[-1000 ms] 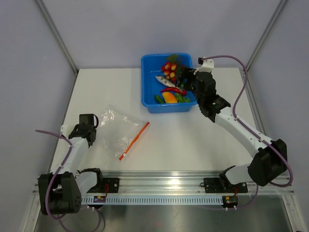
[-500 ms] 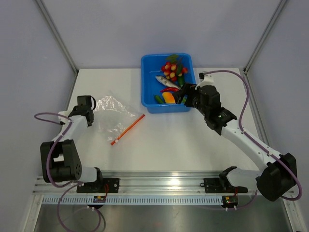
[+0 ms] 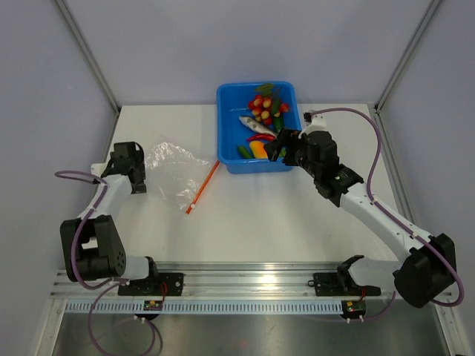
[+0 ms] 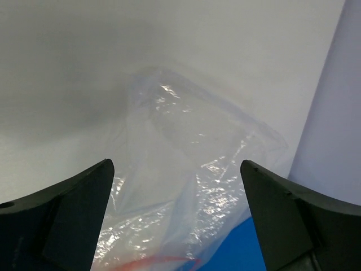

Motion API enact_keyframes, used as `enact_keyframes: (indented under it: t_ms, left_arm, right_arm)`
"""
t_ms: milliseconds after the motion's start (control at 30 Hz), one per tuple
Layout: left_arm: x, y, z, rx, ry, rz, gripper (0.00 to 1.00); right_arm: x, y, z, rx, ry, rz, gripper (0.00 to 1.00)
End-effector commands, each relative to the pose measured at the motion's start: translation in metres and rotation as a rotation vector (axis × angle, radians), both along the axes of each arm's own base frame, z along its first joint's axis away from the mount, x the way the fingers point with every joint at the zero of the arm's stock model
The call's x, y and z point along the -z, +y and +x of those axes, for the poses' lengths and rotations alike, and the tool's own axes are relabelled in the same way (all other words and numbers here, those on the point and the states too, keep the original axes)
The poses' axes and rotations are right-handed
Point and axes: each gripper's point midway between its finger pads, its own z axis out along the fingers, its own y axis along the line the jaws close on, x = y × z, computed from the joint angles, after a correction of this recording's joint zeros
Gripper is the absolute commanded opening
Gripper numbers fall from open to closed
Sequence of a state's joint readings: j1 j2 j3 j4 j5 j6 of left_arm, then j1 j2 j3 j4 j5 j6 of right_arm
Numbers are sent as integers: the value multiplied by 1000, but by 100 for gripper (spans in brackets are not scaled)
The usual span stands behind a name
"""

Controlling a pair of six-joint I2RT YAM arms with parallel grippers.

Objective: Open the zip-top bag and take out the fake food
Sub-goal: Place the zipper food storage bag at the center of the board, then reset both arms

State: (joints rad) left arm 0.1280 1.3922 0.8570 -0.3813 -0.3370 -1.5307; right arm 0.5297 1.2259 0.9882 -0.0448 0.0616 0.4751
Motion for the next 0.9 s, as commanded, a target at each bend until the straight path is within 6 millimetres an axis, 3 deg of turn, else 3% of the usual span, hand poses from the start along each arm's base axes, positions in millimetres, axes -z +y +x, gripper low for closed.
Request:
enact_keyframes:
  t_ms: [0, 233, 267, 333, 400, 567, 800, 867]
  left_arm:
    - [-34, -8, -2, 105, 2, 8, 99]
    - [-45, -40, -11, 442, 4, 51, 99]
    - [-59, -44, 1, 491, -97, 77, 99]
    - [-74, -53, 1, 586, -219, 101, 99]
    - [-93, -55, -8, 615, -305, 179, 99]
    - [-138, -80, -33, 773, -521, 308, 99]
    - [-166, -111, -77, 939, -684, 424, 99]
    - [-172, -121, -88, 1007, -722, 454, 99]
  right_arm:
    - [-21, 1, -2, -14, -53, 18, 90]
    - [-30, -7, -6, 4, -78, -8, 96]
    - [-30, -10, -6, 18, -80, -15, 97]
    - [-36, -19, -6, 67, -83, -16, 100]
    - [-43, -27, -8, 101, -85, -10, 99]
    - [-57, -35, -26, 110, -108, 50, 99]
    - [-18, -44, -46, 104, -34, 41, 99]
    - [-16, -50, -52, 111, -40, 38, 100]
